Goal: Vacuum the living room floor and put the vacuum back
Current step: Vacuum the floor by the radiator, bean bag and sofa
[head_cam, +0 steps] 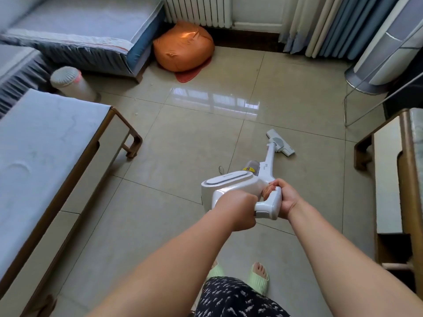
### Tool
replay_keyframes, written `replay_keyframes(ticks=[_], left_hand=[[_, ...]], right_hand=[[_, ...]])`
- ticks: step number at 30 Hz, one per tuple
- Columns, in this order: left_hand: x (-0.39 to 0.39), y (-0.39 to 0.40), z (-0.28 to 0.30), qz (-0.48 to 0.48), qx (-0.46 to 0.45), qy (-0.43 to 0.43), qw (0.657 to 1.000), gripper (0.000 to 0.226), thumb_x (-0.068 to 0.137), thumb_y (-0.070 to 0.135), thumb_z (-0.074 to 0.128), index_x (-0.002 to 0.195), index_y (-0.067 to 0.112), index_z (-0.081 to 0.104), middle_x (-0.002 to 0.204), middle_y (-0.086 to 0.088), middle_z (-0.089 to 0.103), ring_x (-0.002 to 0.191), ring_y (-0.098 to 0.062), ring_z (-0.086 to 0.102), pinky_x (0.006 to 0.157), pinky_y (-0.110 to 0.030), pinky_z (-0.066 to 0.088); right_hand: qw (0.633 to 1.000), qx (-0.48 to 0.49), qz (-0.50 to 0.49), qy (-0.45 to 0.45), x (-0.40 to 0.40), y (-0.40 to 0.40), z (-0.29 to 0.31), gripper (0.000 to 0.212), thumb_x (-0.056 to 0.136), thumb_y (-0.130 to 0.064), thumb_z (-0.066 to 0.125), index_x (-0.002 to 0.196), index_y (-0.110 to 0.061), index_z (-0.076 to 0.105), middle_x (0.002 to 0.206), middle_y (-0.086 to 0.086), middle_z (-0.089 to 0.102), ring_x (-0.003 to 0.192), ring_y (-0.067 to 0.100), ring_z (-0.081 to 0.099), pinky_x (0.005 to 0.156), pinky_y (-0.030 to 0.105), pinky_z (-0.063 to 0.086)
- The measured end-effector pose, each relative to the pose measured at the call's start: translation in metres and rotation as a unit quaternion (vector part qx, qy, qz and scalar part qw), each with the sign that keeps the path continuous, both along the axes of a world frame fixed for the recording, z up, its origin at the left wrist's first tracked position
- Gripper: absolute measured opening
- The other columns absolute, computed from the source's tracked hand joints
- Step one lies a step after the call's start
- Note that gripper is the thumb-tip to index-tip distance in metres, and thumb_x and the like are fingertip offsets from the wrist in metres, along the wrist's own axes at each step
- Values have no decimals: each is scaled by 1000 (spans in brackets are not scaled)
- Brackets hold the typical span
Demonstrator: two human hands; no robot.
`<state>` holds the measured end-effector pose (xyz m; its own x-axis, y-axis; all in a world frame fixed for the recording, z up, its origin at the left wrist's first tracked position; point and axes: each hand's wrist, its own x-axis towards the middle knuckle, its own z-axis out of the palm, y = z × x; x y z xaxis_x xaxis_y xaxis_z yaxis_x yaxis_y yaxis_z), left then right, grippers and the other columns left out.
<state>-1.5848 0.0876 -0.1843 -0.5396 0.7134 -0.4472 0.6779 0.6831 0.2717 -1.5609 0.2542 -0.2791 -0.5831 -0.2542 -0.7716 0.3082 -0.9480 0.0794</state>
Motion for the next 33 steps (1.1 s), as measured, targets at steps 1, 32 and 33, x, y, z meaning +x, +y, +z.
replay_keyframes(ticks=[1, 32, 33], left_hand=[[2, -3, 1, 7, 0, 0, 1000, 11, 78, 18, 58, 88, 17, 63, 80, -1, 62, 77, -26, 56, 62, -28, 43], [70, -170, 4, 49, 21, 24, 998, 9, 82, 26, 55, 81, 25, 46, 89, -3, 65, 80, -27, 55, 63, -28, 33], [66, -166, 3, 49, 23, 25, 998, 9, 82, 26, 56, 81, 25, 47, 89, -3, 65, 78, -27, 54, 63, -28, 33]], right_hand=[[1000, 1, 8, -1, 1, -3, 3, 58, 14, 23, 72, 54, -8, 44, 48, -1, 44, 33, 9, 46, 34, 22, 45], [995, 69, 70, -16, 46, -174, 8, 23, 68, -8, 46, 46, -10, 41, 45, -2, 40, 33, 9, 43, 34, 20, 43], [995, 69, 67, -16, 43, -170, 8, 22, 68, -7, 46, 46, -10, 41, 45, -2, 40, 33, 9, 43, 34, 20, 43]])
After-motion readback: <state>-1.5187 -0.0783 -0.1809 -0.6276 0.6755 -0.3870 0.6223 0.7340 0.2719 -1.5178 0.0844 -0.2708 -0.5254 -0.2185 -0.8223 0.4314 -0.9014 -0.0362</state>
